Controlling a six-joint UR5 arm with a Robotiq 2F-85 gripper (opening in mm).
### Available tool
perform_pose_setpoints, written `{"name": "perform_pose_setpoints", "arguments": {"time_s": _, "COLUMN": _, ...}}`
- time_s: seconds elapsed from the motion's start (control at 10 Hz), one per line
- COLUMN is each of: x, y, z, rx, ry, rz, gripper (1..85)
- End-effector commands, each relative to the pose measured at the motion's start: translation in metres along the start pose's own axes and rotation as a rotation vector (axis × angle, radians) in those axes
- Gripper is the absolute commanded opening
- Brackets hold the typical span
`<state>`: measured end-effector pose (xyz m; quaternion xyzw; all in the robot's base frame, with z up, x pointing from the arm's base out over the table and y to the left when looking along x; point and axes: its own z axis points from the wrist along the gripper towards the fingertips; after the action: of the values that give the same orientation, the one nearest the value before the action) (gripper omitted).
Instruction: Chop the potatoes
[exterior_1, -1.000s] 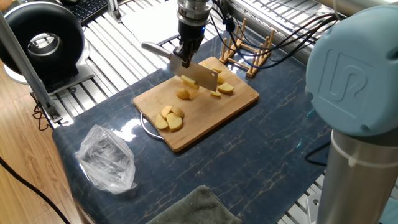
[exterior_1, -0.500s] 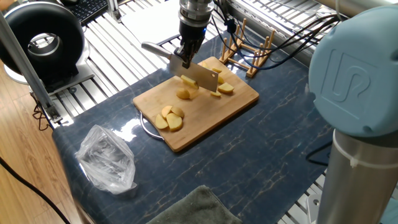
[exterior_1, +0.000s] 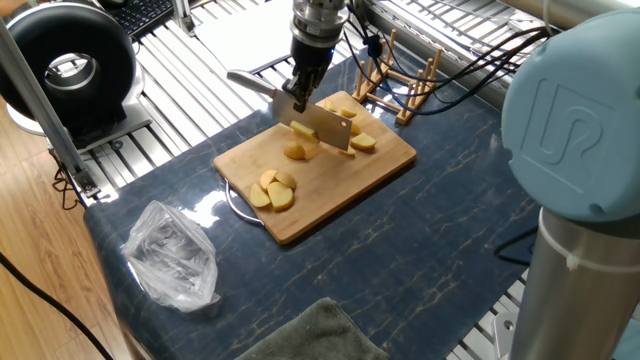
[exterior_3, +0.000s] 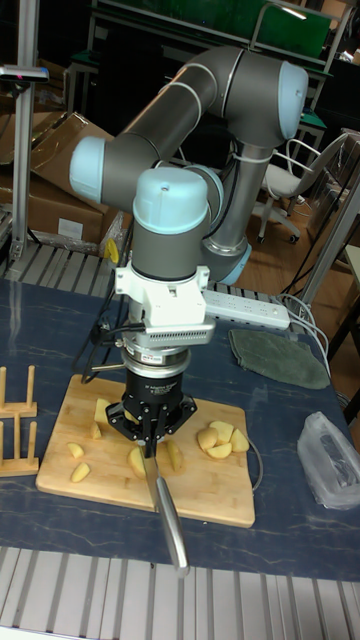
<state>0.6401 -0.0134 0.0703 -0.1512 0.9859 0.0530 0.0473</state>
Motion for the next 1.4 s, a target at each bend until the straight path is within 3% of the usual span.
{"name": "perform_pose_setpoints", "arguments": {"time_s": 0.0, "x": 0.005, "y": -0.003, "z": 0.001, "rx": 0.000, "ry": -0.020, "rz": -0.025, "gripper": 1.0}}
{"name": "perform_pose_setpoints", "arguments": {"time_s": 0.5, "x": 0.007, "y": -0.010, "z": 0.003, "rx": 0.025, "ry": -0.039, "rz": -0.062, "gripper": 1.0}}
{"name": "perform_pose_setpoints", "arguments": {"time_s": 0.9, "x": 0.017, "y": -0.007, "z": -0.001, "rx": 0.044, "ry": 0.007, "rz": -0.075, "gripper": 1.0}}
{"name": "perform_pose_setpoints", "arguments": {"time_s": 1.3, "x": 0.020, "y": -0.008, "z": 0.001, "rx": 0.048, "ry": 0.003, "rz": -0.091, "gripper": 1.0}}
